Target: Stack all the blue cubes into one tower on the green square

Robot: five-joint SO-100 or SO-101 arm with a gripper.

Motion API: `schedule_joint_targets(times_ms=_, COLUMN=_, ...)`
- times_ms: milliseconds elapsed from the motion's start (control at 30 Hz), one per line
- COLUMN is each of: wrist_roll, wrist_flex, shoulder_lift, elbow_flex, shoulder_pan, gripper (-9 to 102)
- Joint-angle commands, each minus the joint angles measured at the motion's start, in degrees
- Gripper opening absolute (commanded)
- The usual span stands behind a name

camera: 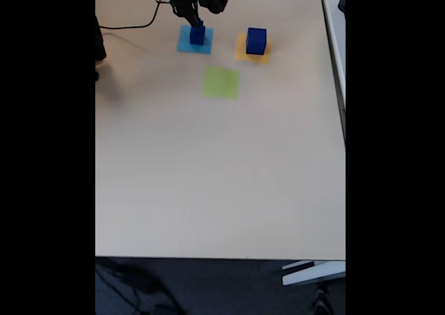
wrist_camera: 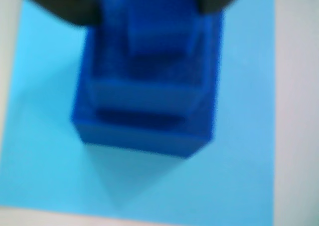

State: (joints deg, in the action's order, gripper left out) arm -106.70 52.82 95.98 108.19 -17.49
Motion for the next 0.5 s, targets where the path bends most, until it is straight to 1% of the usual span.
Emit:
schedule_joint_targets(times_ms=0, wrist_roll=1.14, wrist_flex=-1.76, shoulder_lift=0.44, elbow_flex=-0.88, shoulder_pan=-0.44, gripper=10)
schedule_joint_targets(times_ms=133, wrist_roll=1.93, wrist_flex=-3.43, shoulder_lift=0.26, elbow_flex=-2.37, shoulder_pan=-0.26, gripper=12)
schedule_joint_targets(times_ms=300, wrist_roll=4.48, wrist_flex=-4.39, shoulder_lift=-1.32, elbow_flex=-8.61, shoulder_pan=0.88, gripper=13)
schedule_joint_targets(times_ms=367, wrist_roll=5.27, wrist_flex=-6.5, shoulder_lift=-1.32, elbow_flex=-9.58, shoulder_pan=1.32, gripper=14)
schedule_joint_targets(times_ms=467, wrist_roll=5.89, wrist_flex=-9.23, shoulder_lift=-1.93, elbow_flex=-11.34, shoulder_pan=1.93, gripper=20)
